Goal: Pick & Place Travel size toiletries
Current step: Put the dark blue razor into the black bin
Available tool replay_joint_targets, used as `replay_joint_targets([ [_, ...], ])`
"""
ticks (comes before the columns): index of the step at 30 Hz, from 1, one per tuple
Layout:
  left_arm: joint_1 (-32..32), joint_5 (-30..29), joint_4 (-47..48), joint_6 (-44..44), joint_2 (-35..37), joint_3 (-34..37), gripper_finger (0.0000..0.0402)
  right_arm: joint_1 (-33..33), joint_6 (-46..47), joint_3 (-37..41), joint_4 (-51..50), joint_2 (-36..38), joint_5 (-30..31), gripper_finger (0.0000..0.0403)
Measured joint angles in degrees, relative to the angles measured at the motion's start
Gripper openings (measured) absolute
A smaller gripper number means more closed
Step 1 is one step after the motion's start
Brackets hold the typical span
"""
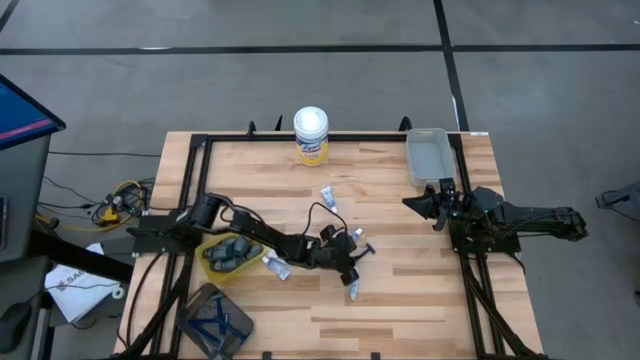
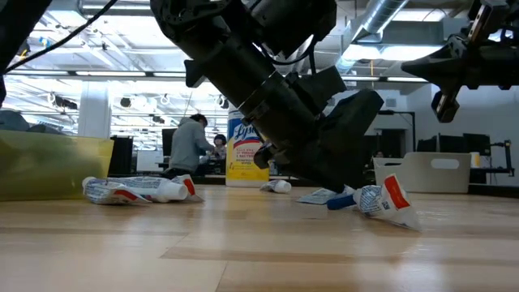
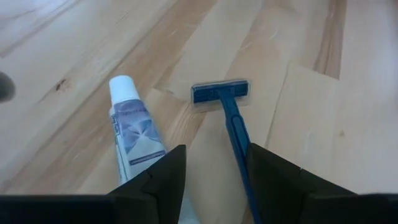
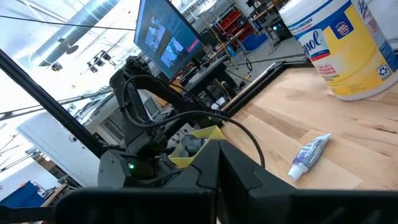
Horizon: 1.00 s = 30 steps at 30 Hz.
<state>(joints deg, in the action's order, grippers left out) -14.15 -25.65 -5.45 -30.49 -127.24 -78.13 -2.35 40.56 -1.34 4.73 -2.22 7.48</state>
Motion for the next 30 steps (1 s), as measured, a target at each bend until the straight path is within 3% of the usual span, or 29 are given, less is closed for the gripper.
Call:
replay_joint_targets([
  [15, 0.2, -0.2, 2.6, 0.4, 0.7, -0.1, 0.0163, 0.0, 0.0, 0.0, 0.0, 0.0, 0.0, 0.0000],
  [24, 1.0, -1.5, 7.7, 0.3, 5.5, 0.2, 0.0163, 0.0, 0.0, 0.0, 0.0, 0.0, 0.0, 0.0000],
  [30, 0.6, -1.5, 7.1, -5.4, 5.9, 0.2, 0.0163, 0.0, 0.0, 0.0, 0.0, 0.0, 0.0, 0.0000],
])
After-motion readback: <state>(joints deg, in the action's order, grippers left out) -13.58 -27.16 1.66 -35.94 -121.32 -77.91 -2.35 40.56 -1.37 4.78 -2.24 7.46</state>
